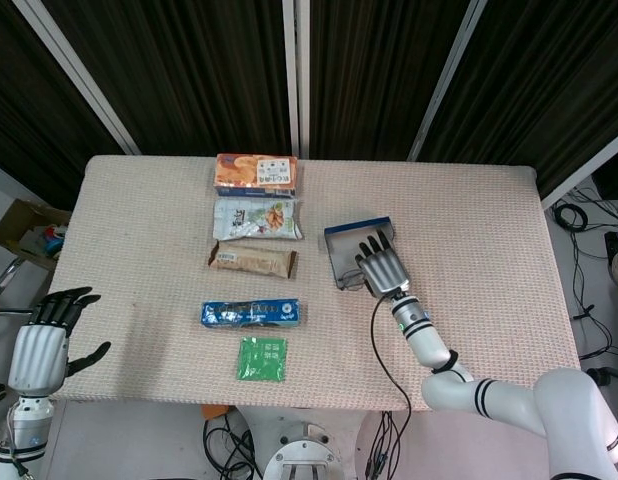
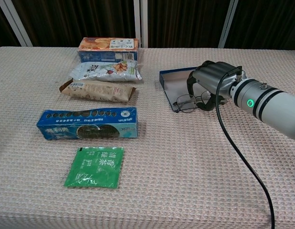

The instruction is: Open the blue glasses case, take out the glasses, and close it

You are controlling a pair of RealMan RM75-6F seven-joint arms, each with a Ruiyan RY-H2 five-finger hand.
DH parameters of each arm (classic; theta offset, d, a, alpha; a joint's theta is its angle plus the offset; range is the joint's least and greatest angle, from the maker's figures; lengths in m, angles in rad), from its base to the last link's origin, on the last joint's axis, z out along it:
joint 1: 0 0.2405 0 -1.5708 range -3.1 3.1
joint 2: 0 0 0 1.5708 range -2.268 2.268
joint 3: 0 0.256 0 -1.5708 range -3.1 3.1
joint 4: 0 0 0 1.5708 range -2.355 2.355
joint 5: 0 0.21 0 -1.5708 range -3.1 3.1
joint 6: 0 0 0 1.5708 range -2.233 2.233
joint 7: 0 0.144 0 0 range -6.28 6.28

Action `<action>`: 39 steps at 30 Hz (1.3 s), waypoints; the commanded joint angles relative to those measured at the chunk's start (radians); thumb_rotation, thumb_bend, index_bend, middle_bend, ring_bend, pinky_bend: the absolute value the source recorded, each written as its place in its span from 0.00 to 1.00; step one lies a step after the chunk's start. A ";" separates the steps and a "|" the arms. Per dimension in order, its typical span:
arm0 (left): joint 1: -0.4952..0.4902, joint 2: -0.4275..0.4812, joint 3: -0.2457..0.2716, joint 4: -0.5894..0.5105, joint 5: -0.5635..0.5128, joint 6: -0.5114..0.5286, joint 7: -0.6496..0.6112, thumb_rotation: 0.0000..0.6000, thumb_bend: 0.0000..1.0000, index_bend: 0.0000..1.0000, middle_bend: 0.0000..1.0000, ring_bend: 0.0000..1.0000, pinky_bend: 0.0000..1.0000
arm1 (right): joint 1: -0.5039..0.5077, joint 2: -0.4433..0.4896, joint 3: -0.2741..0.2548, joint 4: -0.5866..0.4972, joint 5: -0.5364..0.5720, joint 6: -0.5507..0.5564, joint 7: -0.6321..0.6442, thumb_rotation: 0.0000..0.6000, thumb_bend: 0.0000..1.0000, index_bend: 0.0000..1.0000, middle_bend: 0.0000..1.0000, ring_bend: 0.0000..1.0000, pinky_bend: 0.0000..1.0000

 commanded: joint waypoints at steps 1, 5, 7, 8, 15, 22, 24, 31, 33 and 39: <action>-0.001 -0.001 -0.001 0.000 0.000 -0.001 0.000 1.00 0.02 0.28 0.23 0.20 0.21 | -0.006 0.002 -0.004 0.002 -0.019 0.003 0.006 1.00 0.34 0.45 0.22 0.08 0.00; -0.004 0.000 -0.001 -0.002 0.002 -0.004 0.002 1.00 0.02 0.28 0.23 0.20 0.21 | -0.013 0.004 0.003 0.007 -0.019 0.002 0.003 1.00 0.36 0.49 0.24 0.08 0.00; -0.004 0.001 -0.002 -0.002 0.001 -0.004 0.001 1.00 0.02 0.28 0.23 0.20 0.21 | -0.014 0.007 0.005 0.009 -0.018 0.001 -0.004 1.00 0.36 0.49 0.24 0.08 0.00; -0.004 0.001 -0.001 -0.003 0.000 -0.005 0.001 1.00 0.02 0.28 0.23 0.20 0.21 | -0.015 0.008 0.006 0.009 -0.018 0.000 -0.007 1.00 0.36 0.49 0.24 0.08 0.00; -0.005 0.002 -0.001 -0.004 -0.002 -0.008 0.004 1.00 0.02 0.28 0.23 0.20 0.21 | -0.014 0.008 0.020 0.011 -0.024 -0.010 -0.004 1.00 0.40 0.54 0.25 0.09 0.00; -0.004 0.004 -0.001 -0.006 -0.004 -0.009 0.006 1.00 0.02 0.28 0.23 0.20 0.21 | -0.016 0.003 0.018 0.020 -0.038 -0.018 -0.003 1.00 0.49 0.68 0.30 0.10 0.00; -0.003 0.005 0.000 -0.006 -0.004 -0.007 0.006 1.00 0.02 0.28 0.23 0.20 0.21 | -0.023 0.014 0.017 0.003 -0.057 -0.005 0.012 1.00 0.50 0.69 0.31 0.10 0.00; -0.001 0.012 -0.001 -0.012 0.001 0.000 0.013 1.00 0.02 0.28 0.23 0.20 0.21 | -0.044 0.157 -0.023 -0.196 -0.204 0.044 0.071 1.00 0.50 0.70 0.32 0.10 0.00; -0.001 0.014 0.000 -0.016 0.002 0.000 0.018 1.00 0.02 0.28 0.23 0.20 0.21 | -0.049 0.198 -0.033 -0.265 -0.238 0.051 0.082 1.00 0.50 0.70 0.32 0.10 0.00; 0.001 0.018 0.002 -0.032 0.011 0.006 0.032 1.00 0.02 0.28 0.23 0.20 0.21 | -0.029 0.235 -0.048 -0.388 -0.251 -0.009 0.076 1.00 0.50 0.70 0.33 0.10 0.00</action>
